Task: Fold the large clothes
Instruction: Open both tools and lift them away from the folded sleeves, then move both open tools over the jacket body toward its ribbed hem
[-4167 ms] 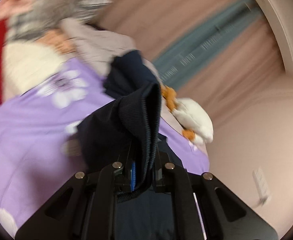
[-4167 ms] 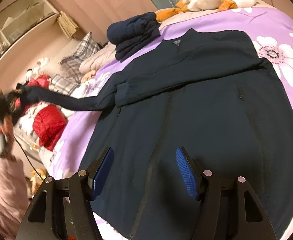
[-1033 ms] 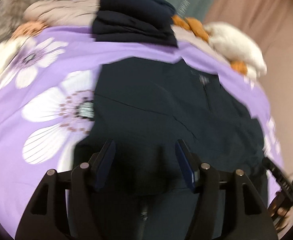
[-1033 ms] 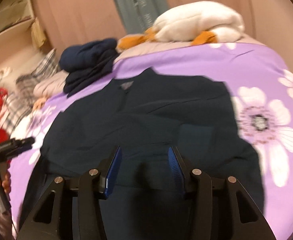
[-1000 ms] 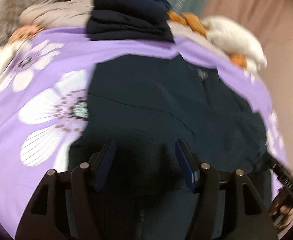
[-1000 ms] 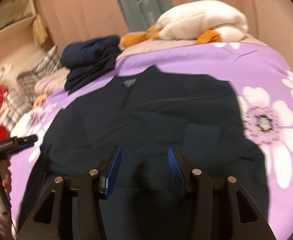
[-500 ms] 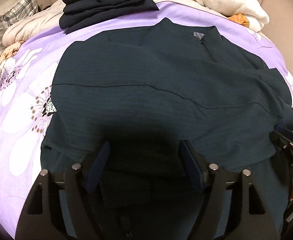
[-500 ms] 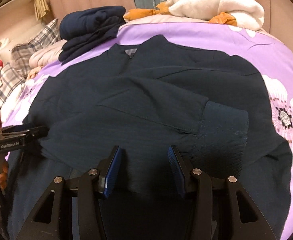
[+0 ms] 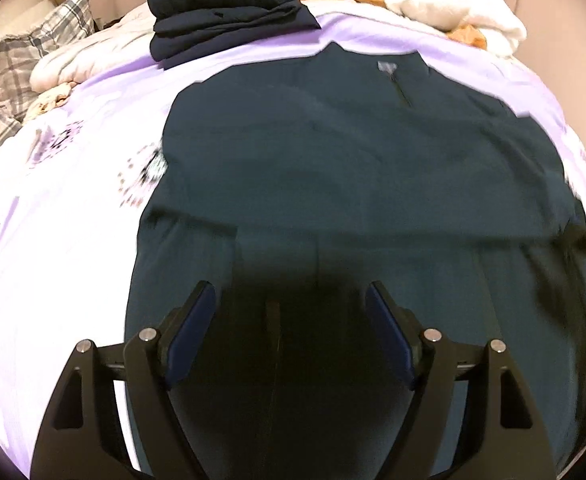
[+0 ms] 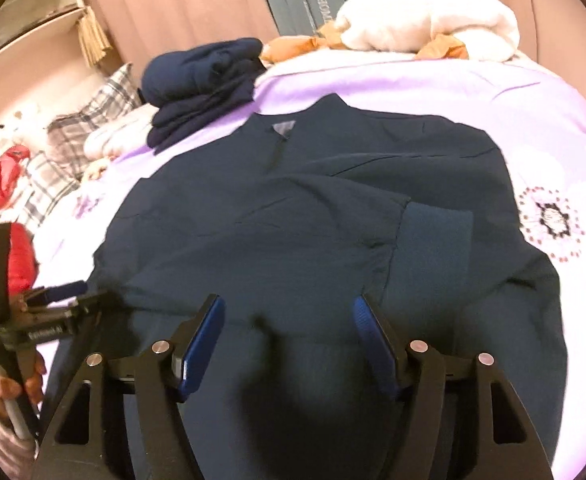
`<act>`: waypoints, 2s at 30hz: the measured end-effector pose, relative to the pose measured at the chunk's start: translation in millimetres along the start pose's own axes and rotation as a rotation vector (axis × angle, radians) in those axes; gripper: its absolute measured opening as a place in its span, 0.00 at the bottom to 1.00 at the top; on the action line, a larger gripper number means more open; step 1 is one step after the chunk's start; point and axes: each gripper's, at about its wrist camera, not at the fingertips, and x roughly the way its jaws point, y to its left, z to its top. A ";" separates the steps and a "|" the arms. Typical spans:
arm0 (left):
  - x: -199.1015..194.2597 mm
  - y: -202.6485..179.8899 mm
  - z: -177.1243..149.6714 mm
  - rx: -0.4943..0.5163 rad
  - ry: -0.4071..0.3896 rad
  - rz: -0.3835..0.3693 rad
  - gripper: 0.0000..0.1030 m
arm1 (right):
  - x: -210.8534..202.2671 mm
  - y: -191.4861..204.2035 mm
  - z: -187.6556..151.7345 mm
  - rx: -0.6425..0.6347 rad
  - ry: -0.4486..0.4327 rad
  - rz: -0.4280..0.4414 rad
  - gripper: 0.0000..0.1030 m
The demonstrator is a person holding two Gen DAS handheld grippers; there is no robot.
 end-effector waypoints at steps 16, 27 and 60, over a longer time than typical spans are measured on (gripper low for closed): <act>-49.8 0.7 -92.0 -0.111 0.005 0.013 0.99 | -44.0 10.4 -65.0 0.004 0.055 -0.046 0.65; -59.9 -6.9 -147.7 -0.100 0.063 0.053 0.99 | -38.4 32.4 -107.7 -0.096 0.114 -0.111 0.68; -89.2 -15.2 -204.8 -0.072 0.084 0.028 0.99 | -72.8 38.0 -162.9 -0.109 0.160 -0.135 0.72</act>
